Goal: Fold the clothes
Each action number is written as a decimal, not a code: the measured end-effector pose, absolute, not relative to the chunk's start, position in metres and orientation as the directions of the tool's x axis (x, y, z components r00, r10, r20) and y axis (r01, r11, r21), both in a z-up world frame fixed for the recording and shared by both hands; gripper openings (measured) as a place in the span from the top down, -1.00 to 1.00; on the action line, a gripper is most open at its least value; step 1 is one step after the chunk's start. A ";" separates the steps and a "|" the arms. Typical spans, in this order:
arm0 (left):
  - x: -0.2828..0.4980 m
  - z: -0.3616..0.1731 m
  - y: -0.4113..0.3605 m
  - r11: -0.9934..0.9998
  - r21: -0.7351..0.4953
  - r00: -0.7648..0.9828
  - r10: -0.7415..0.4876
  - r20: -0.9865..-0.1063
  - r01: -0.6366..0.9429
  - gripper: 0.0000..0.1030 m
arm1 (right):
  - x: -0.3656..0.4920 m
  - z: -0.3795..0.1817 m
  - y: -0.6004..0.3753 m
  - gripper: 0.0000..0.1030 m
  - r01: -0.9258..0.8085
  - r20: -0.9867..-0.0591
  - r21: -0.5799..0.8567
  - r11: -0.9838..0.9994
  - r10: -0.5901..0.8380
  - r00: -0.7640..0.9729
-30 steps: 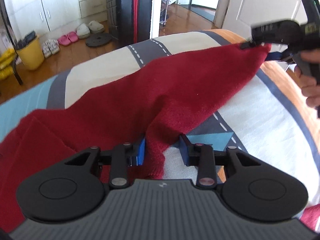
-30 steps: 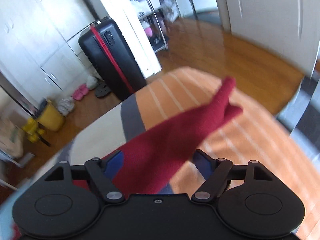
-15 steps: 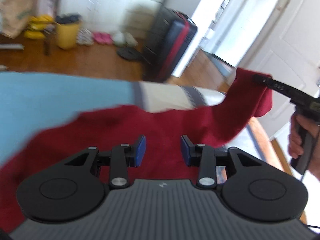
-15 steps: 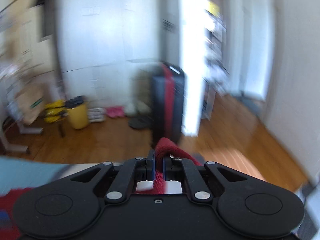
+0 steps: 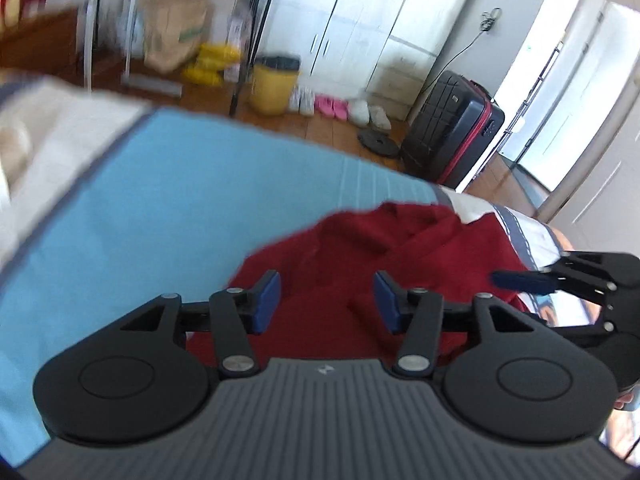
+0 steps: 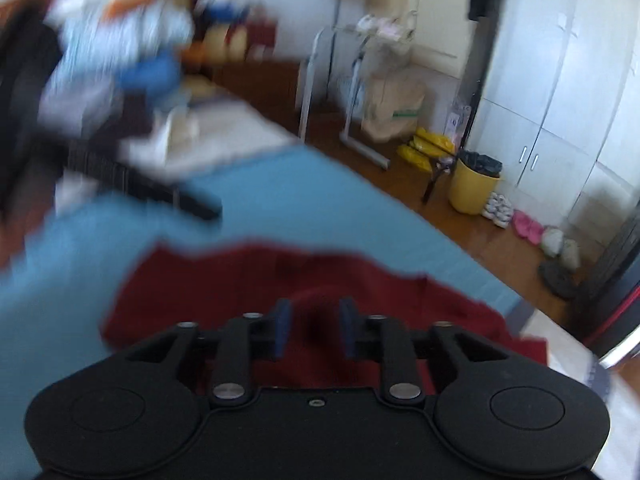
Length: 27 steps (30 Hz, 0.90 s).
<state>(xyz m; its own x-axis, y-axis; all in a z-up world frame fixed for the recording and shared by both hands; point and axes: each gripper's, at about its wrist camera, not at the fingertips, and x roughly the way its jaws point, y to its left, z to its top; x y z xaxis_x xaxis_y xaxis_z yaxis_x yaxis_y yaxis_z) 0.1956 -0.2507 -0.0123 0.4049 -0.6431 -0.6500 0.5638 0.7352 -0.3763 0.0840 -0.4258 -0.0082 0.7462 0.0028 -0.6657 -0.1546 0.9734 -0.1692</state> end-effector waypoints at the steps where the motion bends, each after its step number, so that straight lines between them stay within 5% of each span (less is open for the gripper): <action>1: 0.198 -0.020 -0.247 0.727 -0.414 0.383 -0.657 -0.649 0.548 0.01 | 0.078 -0.007 -0.430 0.25 -0.132 -0.669 -0.180 0.975 -0.023 0.743; 4: 0.201 -0.046 -0.253 0.682 -0.500 0.311 -0.708 -0.633 0.534 0.02 | 0.062 -0.001 -0.448 -0.12 -0.038 -0.676 -0.186 0.982 -0.100 0.730; 9: 0.178 -0.065 -0.293 0.613 -0.445 0.266 -0.735 -0.623 0.653 0.01 | 0.041 0.003 -0.498 -0.14 0.232 -0.698 -0.179 0.956 -0.290 0.655; 16: 0.120 -0.065 -0.388 0.478 0.084 0.406 -0.624 -0.668 0.874 -0.22 | 0.040 -0.030 -0.533 -0.13 0.326 -0.771 -0.267 0.907 -0.404 0.493; 18: 0.122 -0.069 -0.401 0.480 0.099 0.420 -0.628 -0.655 0.872 -0.22 | 0.040 -0.038 -0.537 -0.13 0.314 -0.786 -0.297 0.902 -0.418 0.456; 20: 0.130 -0.073 -0.405 0.520 0.060 0.426 -0.624 -0.655 0.852 0.14 | 0.038 -0.044 -0.543 -0.14 0.305 -0.795 -0.307 0.901 -0.419 0.438; 21: 0.135 -0.074 -0.404 0.547 0.033 0.430 -0.618 -0.658 0.836 0.90 | 0.039 -0.047 -0.545 -0.14 0.308 -0.800 -0.296 0.904 -0.411 0.436; 27: 0.132 -0.056 -0.353 0.717 -0.022 0.574 -0.576 -0.583 0.697 0.89 | 0.032 -0.061 -0.551 -0.13 0.353 -0.814 -0.270 0.896 -0.408 0.414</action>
